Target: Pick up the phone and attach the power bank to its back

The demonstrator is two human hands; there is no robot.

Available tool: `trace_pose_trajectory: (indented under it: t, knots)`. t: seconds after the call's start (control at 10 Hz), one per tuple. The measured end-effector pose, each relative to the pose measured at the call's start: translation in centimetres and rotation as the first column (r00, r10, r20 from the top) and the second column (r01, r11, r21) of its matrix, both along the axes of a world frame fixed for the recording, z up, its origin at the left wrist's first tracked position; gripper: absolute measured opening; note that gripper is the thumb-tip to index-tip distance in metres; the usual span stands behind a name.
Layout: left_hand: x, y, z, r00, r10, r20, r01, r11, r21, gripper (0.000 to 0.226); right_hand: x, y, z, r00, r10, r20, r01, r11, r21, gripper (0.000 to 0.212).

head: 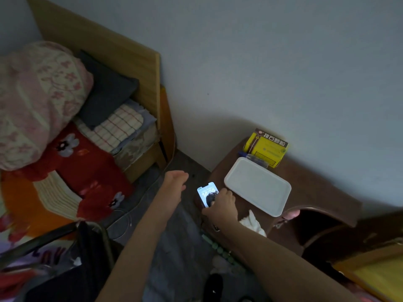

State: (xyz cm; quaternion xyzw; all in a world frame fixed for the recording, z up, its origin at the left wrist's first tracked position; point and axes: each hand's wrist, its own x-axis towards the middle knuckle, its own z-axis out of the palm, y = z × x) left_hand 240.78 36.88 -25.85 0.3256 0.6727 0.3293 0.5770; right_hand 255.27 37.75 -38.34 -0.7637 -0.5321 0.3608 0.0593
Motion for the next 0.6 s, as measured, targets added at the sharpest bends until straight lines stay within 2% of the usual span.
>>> trace_pose_trajectory:
  t: [0.2,0.5,0.6]
  knots:
    - [-1.1,0.1,-0.4,0.999,0.028,-0.021,-0.028,1.000,0.002,0.010,0.1,1.7,-2.2,0.991,0.039,0.127,-0.040,0.999,0.008,0.086]
    - [-1.7,0.0,0.2,0.998,0.054,-0.023,-0.054,0.999,0.008,0.014,0.6,1.8,-3.4,0.978,0.084,0.189,-0.093,0.995,0.038,0.073]
    - [-1.6,0.2,0.7,0.998,0.064,-0.012,-0.064,0.998,0.021,0.013,0.6,1.7,-3.2,0.954,0.138,0.267,-0.157,0.986,0.050,0.073]
